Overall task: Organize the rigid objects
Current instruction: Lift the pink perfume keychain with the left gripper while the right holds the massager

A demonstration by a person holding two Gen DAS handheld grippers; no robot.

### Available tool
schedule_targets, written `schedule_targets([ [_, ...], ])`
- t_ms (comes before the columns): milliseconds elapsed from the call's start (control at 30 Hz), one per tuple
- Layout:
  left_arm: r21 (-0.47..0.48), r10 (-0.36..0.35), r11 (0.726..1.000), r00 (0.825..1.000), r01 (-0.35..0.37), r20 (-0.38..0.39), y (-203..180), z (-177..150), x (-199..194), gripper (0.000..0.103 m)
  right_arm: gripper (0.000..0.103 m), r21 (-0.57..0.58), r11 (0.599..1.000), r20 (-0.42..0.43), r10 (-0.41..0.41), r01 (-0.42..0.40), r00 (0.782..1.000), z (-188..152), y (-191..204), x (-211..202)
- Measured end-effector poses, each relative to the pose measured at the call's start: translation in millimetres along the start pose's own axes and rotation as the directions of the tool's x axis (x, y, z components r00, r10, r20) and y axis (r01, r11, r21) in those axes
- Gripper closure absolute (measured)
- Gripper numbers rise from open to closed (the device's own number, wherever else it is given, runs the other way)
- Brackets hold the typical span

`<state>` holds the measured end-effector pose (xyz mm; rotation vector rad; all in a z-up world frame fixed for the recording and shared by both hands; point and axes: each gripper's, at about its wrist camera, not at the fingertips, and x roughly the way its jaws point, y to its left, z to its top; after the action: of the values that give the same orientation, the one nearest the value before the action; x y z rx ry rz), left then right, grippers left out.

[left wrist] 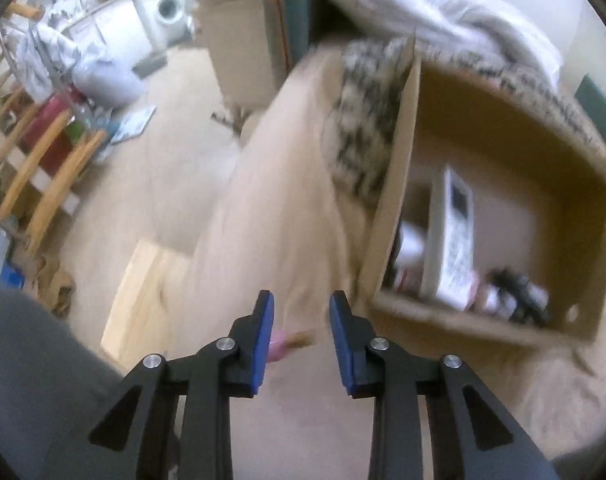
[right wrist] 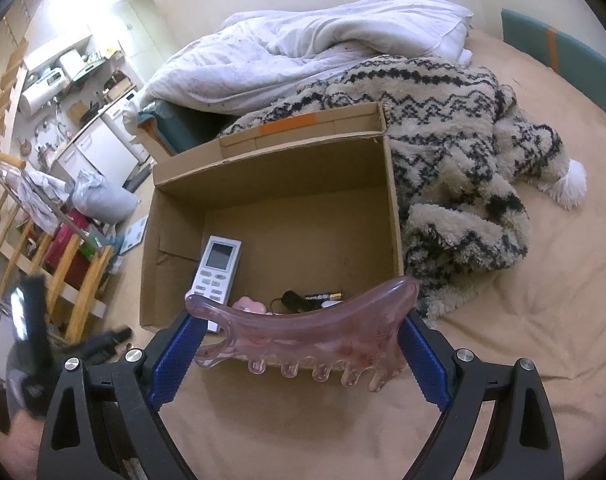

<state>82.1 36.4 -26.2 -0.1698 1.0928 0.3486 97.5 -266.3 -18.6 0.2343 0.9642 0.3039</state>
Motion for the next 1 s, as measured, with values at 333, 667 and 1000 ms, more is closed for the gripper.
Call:
schedule_targets([
  [333,-0.022,-0.154,0.988,0.987,0.153,-0.054,1.1,1.4,20.0,0.082,0.005,-0.001,1.000,-0.017,-0.001,0.001,1.000,-1.1,-1.8,4.6],
  [667,0.147,-0.062,0.983,0.952,0.110,-0.300,4.6,-24.4,83.6,0.026,0.004,-0.045,0.999,-0.046,0.006,-0.008,0.999,-4.0,11.3,13.1],
  [1000,-0.061,-0.014,0.998,0.917,-0.011,-0.398,-8.7,-38.4,129.3,0.026,0.005,-0.046,0.999,-0.045,-0.006,0.004,0.999,-6.1,9.9,11.3],
])
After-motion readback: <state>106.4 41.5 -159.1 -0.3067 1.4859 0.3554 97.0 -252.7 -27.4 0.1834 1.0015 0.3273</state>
